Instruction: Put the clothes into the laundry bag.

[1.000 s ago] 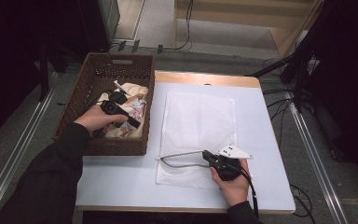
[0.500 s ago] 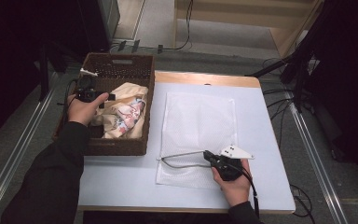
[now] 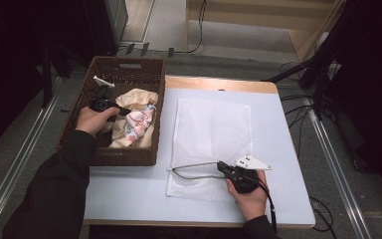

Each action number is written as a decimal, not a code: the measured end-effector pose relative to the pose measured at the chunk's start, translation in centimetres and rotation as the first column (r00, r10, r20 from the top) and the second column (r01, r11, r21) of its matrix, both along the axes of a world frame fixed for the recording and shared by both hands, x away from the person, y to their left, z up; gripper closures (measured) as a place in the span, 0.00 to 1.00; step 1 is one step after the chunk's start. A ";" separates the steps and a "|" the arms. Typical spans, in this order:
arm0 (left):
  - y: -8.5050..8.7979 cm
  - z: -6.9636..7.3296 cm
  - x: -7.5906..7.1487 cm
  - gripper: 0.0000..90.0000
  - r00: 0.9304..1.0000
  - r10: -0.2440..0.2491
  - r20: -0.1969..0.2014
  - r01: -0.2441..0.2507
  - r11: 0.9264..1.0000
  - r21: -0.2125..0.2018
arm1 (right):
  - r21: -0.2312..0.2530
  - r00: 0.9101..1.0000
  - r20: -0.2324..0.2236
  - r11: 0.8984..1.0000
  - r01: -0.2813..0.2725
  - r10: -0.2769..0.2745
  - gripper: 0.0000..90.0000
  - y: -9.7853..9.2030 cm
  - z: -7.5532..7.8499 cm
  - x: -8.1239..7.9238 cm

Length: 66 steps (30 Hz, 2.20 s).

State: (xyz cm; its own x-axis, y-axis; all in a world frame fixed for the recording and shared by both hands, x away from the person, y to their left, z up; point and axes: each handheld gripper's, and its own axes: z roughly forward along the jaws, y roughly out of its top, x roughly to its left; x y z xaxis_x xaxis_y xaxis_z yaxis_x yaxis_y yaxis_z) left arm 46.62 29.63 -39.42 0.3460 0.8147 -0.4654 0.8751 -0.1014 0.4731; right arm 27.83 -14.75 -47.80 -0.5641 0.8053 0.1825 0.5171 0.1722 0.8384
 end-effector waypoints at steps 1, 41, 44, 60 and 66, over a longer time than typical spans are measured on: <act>0.0 0.0 0.0 0.97 1.000 0.000 0.000 0.000 1.000 0.000 | 0.000 1.000 0.000 1.000 0.000 0.000 1.00 0.0 0.0 0.0; -8.0 -3.6 -2.2 0.17 0.945 -0.318 -0.082 0.318 0.822 0.474 | 0.002 1.000 -0.001 1.000 -0.015 0.015 1.00 0.0 -0.3 -0.3; -8.0 -3.2 -2.3 0.29 0.942 -0.326 -0.076 0.322 0.822 0.470 | -0.002 1.000 0.001 1.000 -0.014 0.014 1.00 0.0 -0.3 -0.3; -5.0 2.5 -3.7 0.82 0.944 -0.147 0.297 0.032 0.932 0.360 | -0.003 1.000 0.001 1.000 -0.009 0.009 1.00 -0.1 -0.1 -0.3; -3.7 4.4 -5.2 0.82 0.872 -0.057 0.486 -0.076 0.965 0.250 | -0.010 1.000 0.006 1.000 0.001 -0.001 1.00 -0.2 0.0 -0.4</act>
